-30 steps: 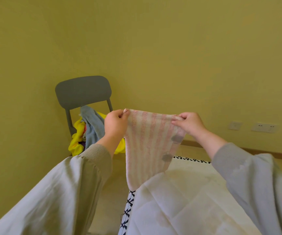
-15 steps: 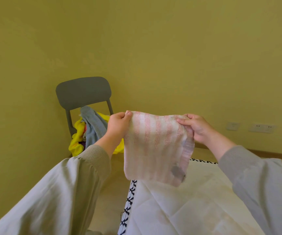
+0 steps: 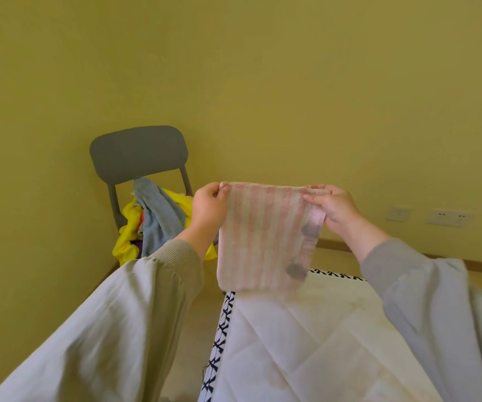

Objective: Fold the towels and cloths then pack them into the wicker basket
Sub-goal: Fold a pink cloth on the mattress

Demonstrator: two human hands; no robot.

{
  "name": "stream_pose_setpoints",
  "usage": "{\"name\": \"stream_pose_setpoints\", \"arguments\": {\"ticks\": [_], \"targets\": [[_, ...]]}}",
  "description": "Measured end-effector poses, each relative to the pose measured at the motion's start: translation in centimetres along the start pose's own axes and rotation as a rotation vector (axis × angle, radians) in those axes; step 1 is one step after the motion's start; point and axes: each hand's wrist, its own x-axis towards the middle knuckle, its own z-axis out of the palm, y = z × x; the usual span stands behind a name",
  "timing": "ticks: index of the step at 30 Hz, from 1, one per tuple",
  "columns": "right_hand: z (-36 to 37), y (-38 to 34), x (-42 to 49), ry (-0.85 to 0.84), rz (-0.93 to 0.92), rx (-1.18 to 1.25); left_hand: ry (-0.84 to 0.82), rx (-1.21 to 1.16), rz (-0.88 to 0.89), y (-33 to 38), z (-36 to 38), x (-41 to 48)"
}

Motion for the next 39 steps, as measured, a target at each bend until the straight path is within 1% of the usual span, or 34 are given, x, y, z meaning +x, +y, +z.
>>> {"name": "stream_pose_setpoints", "arguments": {"ticks": [4,8,9,11,14,15,16,18,21,26,31,35,39], "targets": [[-0.6,-1.2,-0.3,-0.039,-0.037,-0.007,-0.024,-0.026,0.013,0.6,0.0,-0.1],[-2.1,1.0,-2.1,-0.184,0.03,-0.115,-0.148,-0.054,-0.053,-2.2,-0.3,-1.9],[-2.7,2.0,-2.5,-0.255,0.072,-0.164,-0.19,-0.032,-0.089,-3.1,-0.2,-2.6],[-3.8,4.2,-3.4,-0.449,0.187,-0.32,-0.286,0.021,-0.189,-5.0,0.2,-4.2],[-5.4,7.9,-4.4,-0.773,0.423,-0.548,-0.517,0.09,-0.368,-7.5,0.9,-7.0],[-5.6,9.0,-4.7,-0.845,0.497,-0.604,-0.599,0.124,-0.413,-8.1,1.1,-7.9],[-5.8,10.0,-4.9,-0.874,0.553,-0.655,-0.656,0.163,-0.442,-8.8,1.4,-8.6],[-5.8,11.8,-5.1,-0.852,0.6,-0.711,-0.696,0.228,-0.463,-10.3,2.1,-9.4],[-5.3,13.7,-5.0,-0.763,0.588,-0.749,-0.697,0.277,-0.447,-11.8,3.3,-9.5],[-4.2,17.0,-3.8,-0.697,0.567,-0.863,-0.707,0.394,-0.397,-14.7,5.4,-8.5],[-2.8,20.4,-1.4,-0.441,0.443,-0.806,-0.665,0.473,-0.351,-17.5,6.8,-6.4],[-2.5,22.7,0.6,-0.33,0.414,-0.801,-0.595,0.567,-0.302,-19.2,8.0,-4.1],[-2.7,23.9,2.6,-0.215,0.314,-0.872,-0.488,0.557,-0.297,-20.8,9.2,-1.7]]}}
